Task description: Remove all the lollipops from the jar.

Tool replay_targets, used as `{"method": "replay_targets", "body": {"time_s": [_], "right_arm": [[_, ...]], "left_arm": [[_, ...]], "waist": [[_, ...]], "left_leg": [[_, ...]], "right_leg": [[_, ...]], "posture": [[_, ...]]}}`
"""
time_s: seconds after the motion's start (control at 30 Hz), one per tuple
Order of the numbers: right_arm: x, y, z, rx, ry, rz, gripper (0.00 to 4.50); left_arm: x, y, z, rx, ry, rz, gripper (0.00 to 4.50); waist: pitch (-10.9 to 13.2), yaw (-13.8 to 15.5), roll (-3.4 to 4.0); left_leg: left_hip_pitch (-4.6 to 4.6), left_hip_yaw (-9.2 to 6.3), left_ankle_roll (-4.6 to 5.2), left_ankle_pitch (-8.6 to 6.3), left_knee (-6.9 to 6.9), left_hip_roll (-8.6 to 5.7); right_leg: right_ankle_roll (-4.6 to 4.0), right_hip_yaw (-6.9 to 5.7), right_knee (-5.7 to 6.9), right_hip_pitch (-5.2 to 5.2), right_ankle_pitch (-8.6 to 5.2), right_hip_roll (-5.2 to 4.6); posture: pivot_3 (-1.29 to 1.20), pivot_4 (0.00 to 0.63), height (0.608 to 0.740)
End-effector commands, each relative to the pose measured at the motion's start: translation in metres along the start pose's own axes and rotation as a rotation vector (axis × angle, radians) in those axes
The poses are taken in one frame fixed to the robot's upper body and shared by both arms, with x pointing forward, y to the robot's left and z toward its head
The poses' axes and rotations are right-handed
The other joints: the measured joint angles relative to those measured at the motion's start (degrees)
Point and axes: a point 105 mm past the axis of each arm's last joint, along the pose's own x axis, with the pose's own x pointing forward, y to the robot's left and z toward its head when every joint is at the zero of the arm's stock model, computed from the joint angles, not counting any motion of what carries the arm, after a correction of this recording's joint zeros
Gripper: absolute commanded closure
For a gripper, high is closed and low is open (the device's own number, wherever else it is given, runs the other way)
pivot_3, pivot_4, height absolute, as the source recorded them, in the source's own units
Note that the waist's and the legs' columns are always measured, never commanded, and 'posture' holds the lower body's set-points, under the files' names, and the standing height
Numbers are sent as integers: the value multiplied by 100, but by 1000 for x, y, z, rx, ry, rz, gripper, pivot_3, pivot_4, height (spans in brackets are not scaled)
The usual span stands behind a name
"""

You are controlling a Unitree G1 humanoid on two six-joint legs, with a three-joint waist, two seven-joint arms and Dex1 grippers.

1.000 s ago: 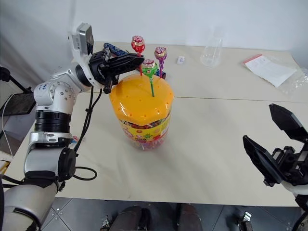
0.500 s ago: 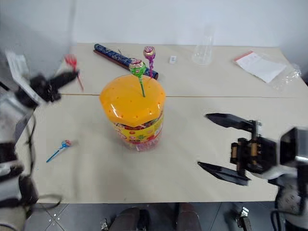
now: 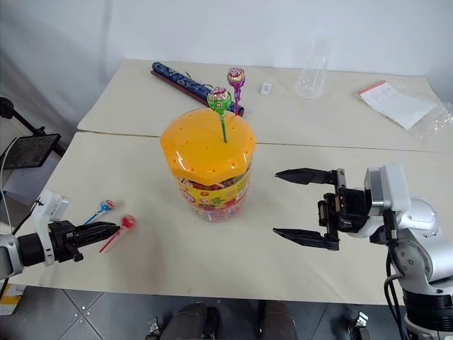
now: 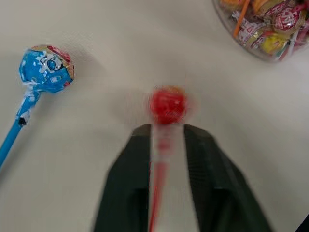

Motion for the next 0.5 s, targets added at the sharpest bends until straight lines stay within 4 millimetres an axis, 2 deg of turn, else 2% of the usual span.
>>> {"method": "replay_targets", "body": {"time_s": [0.03,0.07,0.17,0.23,0.33,0.4,0.5], "right_arm": [[1,-3,10,-16,-11,-18,0],[1,-4,11,2,-13,-30,0],[-1,-18,13,41,-20,-133,0],[2,-26,20,34,-43,-166,0],[22,-41,34,45,-96,-208,0],[34,-44,39,50,-118,-198,0],[62,-50,38,69,-83,-166,0]], "left_arm": [[-4,6,10,114,-16,36,2289],[-4,12,11,153,-6,56,1929],[-10,13,30,299,-109,-16,1057],[-20,1,51,369,-249,-134,489],[-50,-23,92,352,-544,-336,489],[-59,-35,100,336,-624,-422,489],[-59,-68,100,318,-703,-594,489]], "waist": [[0,-4,0],[0,-6,0],[0,-10,3],[0,-17,3],[0,-51,3],[0,-117,4],[-1,-191,15]], "left_leg": [[1,2,-1,0,0,1],[2,5,-1,0,0,1],[1,14,-4,-2,-4,0],[-1,25,-8,-4,-7,1],[-7,28,-5,-3,-6,4],[-8,25,-3,-2,-5,6],[-1,24,-2,-3,-9,4]], "right_leg": [[0,1,0,0,0,0],[-1,2,0,-2,0,-1],[-1,3,1,-11,-1,-3],[-4,2,0,-19,-2,-5],[-5,-3,6,-25,-2,-8],[-5,-5,17,-27,-2,-10],[-5,-15,39,-26,-2,-10]], "posture": [[0,150,740],[0,150,740],[0,150,740],[0,150,740],[0,150,740],[0,150,740],[0,150,740]]}}
